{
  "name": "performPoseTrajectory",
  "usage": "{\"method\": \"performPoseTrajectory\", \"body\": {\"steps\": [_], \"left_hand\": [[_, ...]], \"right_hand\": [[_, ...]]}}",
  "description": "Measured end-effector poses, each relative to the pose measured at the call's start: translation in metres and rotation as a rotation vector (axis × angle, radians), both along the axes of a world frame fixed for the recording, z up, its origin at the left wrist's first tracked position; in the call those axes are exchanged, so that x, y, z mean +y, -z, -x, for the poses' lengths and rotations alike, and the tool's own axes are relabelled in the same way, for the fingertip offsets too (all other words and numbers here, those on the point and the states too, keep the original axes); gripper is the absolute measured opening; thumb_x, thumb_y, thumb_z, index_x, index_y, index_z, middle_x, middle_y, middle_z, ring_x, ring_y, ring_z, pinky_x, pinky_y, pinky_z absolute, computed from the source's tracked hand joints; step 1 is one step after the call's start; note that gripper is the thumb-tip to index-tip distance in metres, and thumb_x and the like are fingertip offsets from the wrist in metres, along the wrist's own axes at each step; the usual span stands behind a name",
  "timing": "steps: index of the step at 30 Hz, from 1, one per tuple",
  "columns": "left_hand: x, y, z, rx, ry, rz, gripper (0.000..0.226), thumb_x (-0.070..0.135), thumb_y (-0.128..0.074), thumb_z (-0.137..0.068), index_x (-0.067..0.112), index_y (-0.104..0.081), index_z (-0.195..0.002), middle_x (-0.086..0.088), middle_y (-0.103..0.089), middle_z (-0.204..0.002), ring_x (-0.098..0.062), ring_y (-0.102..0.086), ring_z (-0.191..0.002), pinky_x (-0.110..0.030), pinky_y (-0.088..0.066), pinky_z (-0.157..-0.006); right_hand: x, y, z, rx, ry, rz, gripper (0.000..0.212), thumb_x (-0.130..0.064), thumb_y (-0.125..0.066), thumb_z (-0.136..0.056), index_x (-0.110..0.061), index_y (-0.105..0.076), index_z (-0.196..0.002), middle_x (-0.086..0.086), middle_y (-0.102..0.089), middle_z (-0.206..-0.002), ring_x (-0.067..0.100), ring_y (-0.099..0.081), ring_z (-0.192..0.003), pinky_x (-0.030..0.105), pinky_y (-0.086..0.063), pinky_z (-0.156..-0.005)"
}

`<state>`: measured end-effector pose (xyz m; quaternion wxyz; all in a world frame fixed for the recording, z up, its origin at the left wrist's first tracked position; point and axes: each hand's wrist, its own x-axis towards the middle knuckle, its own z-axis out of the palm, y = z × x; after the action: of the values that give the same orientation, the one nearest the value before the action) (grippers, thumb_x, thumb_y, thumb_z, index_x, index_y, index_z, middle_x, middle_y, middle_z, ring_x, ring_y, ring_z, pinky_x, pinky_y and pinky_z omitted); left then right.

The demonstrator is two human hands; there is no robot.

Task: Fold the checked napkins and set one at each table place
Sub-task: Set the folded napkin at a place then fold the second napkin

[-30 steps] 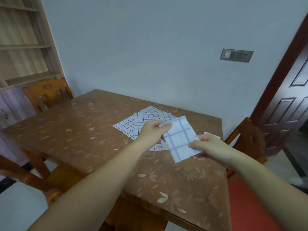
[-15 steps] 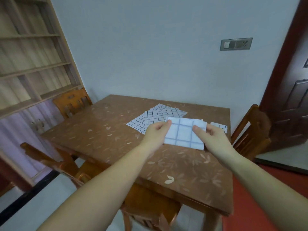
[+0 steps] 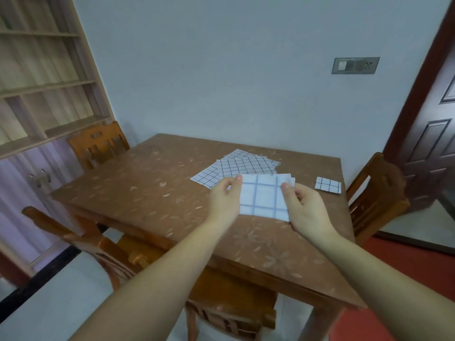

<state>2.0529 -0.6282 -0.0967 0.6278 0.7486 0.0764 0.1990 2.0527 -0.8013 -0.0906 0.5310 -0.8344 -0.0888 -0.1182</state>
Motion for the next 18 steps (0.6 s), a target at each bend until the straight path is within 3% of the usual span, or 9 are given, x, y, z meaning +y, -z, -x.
{"method": "performPoseTrajectory", "body": {"steps": [5, 9, 14, 18], "left_hand": [[0.069, 0.018, -0.002, -0.039, -0.027, -0.005, 0.028, 0.028, -0.054, -0.098, 0.012, -0.058, -0.075, 0.004, -0.05, -0.069, -0.007, -0.041, -0.062, -0.014, -0.033, -0.056], [0.101, 0.034, -0.008, -0.04, -0.03, -0.014, 0.025, 0.027, -0.054, -0.099, 0.013, -0.059, -0.078, 0.012, -0.053, -0.065, 0.007, -0.047, -0.056, -0.008, -0.035, -0.057], [0.112, 0.058, -0.029, 0.008, -0.004, -0.014, 0.03, 0.031, -0.052, -0.099, 0.018, -0.055, -0.073, 0.01, -0.052, -0.066, 0.0, -0.045, -0.06, -0.019, -0.036, -0.061], [0.11, 0.073, -0.05, 0.123, 0.038, 0.019, 0.026, 0.03, -0.05, -0.1, 0.019, -0.059, -0.078, 0.009, -0.057, -0.073, -0.007, -0.051, -0.071, -0.022, -0.04, -0.066]], "right_hand": [[0.072, 0.012, 0.003, 0.044, 0.022, -0.018, 0.045, -0.031, -0.047, -0.099, -0.018, -0.027, -0.062, -0.004, -0.028, -0.051, 0.019, -0.035, -0.05, 0.029, -0.029, -0.051], [0.102, 0.02, 0.0, 0.151, 0.011, -0.071, 0.045, -0.032, -0.046, -0.101, -0.018, -0.031, -0.06, -0.005, -0.032, -0.043, 0.02, -0.04, -0.038, 0.023, -0.03, -0.042], [0.104, 0.033, -0.01, 0.345, -0.083, -0.211, 0.04, -0.032, -0.051, -0.099, -0.012, -0.046, -0.066, -0.003, -0.05, -0.046, 0.02, -0.05, -0.042, 0.027, -0.039, -0.048], [0.093, 0.055, -0.03, 0.437, -0.171, -0.193, 0.012, -0.018, -0.065, -0.092, -0.008, -0.067, -0.087, -0.005, -0.05, -0.057, 0.016, -0.059, -0.049, 0.034, -0.043, -0.061]]}}
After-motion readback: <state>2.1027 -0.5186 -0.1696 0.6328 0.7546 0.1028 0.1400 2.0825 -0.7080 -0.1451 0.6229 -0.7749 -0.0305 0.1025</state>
